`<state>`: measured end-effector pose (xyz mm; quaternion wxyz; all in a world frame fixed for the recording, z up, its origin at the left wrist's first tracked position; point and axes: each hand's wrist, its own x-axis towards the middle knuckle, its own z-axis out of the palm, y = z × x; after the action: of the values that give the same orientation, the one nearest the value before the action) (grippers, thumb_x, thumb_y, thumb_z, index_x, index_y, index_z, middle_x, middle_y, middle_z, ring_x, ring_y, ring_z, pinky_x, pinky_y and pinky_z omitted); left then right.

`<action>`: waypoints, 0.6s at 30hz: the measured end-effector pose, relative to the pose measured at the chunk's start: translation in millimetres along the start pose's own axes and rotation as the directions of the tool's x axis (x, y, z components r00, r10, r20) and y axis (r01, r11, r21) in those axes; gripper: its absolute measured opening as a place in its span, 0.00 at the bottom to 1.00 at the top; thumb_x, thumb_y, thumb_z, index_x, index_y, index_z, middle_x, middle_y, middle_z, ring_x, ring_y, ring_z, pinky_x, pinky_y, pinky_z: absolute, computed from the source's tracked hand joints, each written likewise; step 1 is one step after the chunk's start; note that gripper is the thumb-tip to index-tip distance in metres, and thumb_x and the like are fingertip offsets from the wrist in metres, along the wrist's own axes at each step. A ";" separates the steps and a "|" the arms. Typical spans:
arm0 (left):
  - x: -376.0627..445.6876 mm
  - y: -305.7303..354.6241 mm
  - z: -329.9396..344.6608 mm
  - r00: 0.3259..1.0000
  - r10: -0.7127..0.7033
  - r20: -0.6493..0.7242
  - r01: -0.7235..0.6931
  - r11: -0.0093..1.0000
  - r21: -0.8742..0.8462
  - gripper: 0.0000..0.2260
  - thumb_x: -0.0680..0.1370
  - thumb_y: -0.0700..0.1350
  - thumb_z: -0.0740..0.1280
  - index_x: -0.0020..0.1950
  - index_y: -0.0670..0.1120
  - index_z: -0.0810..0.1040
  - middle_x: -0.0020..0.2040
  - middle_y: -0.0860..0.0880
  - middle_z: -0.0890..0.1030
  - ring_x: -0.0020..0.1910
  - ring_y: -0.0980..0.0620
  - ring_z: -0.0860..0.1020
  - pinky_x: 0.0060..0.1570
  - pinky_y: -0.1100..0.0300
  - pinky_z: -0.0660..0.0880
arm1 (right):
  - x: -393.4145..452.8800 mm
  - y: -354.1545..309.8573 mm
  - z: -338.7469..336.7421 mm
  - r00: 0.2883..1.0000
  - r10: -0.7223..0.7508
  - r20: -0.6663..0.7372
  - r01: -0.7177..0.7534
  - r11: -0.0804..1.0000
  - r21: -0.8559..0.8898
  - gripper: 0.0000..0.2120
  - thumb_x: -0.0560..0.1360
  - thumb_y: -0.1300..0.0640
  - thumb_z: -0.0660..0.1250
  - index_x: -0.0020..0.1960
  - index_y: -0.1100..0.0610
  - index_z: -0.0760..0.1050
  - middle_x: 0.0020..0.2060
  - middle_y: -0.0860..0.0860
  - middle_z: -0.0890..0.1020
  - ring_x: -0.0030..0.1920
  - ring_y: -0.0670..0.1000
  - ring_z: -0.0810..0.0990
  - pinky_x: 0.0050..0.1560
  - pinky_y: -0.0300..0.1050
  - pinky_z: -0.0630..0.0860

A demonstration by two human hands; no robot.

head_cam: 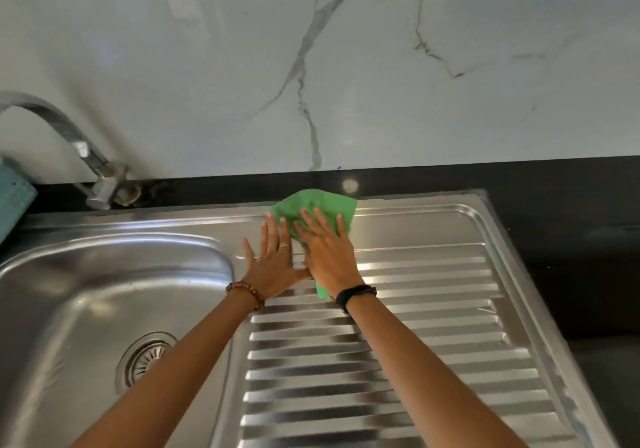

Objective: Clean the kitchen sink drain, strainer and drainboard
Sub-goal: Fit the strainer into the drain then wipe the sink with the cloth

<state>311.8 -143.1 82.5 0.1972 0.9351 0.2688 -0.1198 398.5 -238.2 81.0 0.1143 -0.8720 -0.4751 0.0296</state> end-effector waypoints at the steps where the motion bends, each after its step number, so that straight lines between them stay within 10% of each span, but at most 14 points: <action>1: 2.9 19.3 3.9 0.999 0.033 -0.017 -0.033 0.999 -0.035 0.50 0.70 0.68 0.59 0.72 0.44 0.29 0.73 0.44 0.29 0.72 0.47 0.30 0.67 0.39 0.32 | -3.7 20.1 -4.7 0.999 0.041 -0.007 -0.042 0.999 -0.009 0.27 0.77 0.63 0.57 0.74 0.49 0.58 0.77 0.49 0.52 0.77 0.53 0.47 0.73 0.60 0.39; 12: 23.4 103.2 36.4 0.983 0.145 0.115 -0.150 0.988 0.038 0.53 0.66 0.72 0.60 0.72 0.46 0.29 0.73 0.44 0.28 0.72 0.43 0.30 0.65 0.34 0.31 | -80.2 194.1 -61.8 0.897 0.440 -0.042 -0.441 0.883 -0.158 0.25 0.78 0.61 0.53 0.75 0.54 0.56 0.76 0.56 0.55 0.76 0.57 0.52 0.74 0.61 0.50; 18: 22.4 106.8 36.8 0.985 0.125 0.121 -0.131 0.991 0.037 0.55 0.64 0.74 0.60 0.72 0.46 0.28 0.72 0.45 0.27 0.72 0.45 0.29 0.64 0.36 0.29 | -68.5 130.4 -43.6 0.955 0.290 -0.064 -0.283 0.954 0.099 0.24 0.78 0.65 0.55 0.73 0.55 0.60 0.74 0.56 0.61 0.76 0.56 0.54 0.75 0.55 0.43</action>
<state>384.7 -231.9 74.7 0.1993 0.9459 0.1932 -0.1682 475.2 -371.0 89.8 0.1659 -0.9261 -0.3372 0.0331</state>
